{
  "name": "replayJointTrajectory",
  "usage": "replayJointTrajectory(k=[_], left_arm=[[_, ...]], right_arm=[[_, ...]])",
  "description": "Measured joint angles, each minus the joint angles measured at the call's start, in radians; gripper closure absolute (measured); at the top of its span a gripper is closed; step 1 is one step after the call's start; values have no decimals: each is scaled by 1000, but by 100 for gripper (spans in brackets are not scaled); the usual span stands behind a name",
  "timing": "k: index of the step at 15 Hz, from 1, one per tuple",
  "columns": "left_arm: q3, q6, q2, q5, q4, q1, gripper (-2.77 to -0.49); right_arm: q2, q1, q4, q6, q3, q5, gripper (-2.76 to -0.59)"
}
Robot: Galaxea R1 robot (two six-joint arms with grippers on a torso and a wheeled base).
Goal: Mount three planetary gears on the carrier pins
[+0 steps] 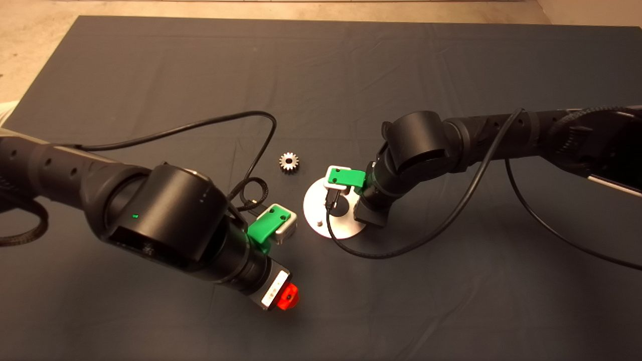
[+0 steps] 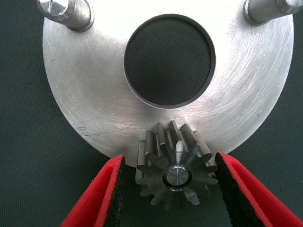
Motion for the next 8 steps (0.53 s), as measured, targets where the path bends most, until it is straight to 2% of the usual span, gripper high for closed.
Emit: replayJointTrajectory(k=[8], left_arm=[[0, 0, -2, 0, 0, 0, -275]], right_arm=[[-2, 0, 2, -1, 0, 2, -187]])
